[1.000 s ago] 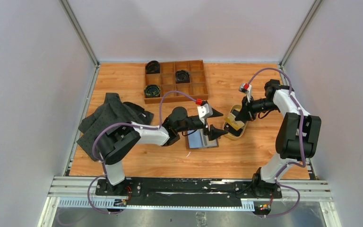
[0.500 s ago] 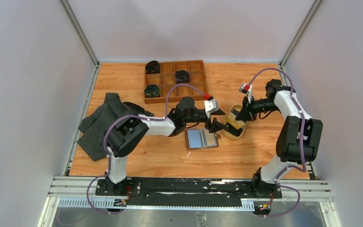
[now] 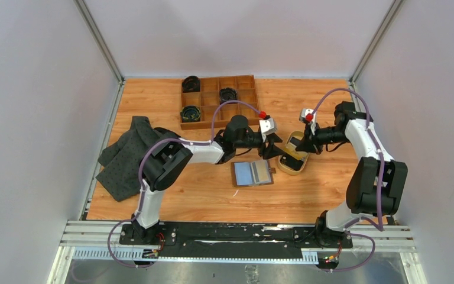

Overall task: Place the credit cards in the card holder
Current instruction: Pick up the credit card from the storage box.

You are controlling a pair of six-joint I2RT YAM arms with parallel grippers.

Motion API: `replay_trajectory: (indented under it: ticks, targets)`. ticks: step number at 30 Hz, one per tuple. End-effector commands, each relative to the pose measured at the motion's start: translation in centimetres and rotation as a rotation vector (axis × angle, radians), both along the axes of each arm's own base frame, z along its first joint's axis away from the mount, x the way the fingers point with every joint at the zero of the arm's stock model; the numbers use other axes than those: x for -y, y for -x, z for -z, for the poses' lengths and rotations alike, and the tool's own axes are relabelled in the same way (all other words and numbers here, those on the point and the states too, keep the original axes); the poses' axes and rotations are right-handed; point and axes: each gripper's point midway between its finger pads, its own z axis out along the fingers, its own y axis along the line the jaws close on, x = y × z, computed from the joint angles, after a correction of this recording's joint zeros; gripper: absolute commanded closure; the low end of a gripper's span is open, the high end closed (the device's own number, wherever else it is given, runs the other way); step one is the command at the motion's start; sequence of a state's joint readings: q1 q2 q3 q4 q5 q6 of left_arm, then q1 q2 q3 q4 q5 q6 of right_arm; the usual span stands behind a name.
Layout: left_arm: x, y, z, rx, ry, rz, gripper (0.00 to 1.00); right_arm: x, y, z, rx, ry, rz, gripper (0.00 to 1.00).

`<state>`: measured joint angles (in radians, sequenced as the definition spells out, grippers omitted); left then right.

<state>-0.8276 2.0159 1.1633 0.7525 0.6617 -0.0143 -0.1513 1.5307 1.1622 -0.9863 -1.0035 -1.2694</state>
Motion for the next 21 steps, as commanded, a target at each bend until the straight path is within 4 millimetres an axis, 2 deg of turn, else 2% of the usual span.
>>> replay_trajectory:
  ticks: [1,5,12,16,19,21]
  targets:
    - [0.6,-0.6,0.8,-0.011,-0.027,0.003,0.43,-0.3,0.7,-0.4,0.090,-0.024,-0.053,1.00]
    - [1.0,-0.6,1.0,-0.018,-0.026,0.020,0.48,-0.7,0.9,-0.8,0.125,-0.049,-0.074,1.00]
    - [1.6,0.0,1.6,-0.049,-0.027,0.069,0.67,-1.1,1.2,-0.9,0.136,-0.076,-0.094,1.00]
    - [2.0,0.1,1.5,-0.053,-0.021,0.097,0.98,-1.2,1.3,-0.6,0.120,-0.080,-0.104,1.00]
    - [2.0,0.2,1.5,-0.050,-0.019,0.109,1.00,-1.2,1.4,-0.4,0.099,-0.080,-0.106,0.99]
    - [2.1,0.3,1.3,-0.044,-0.015,0.116,1.00,-1.1,1.4,0.0,0.068,-0.078,-0.104,0.94]
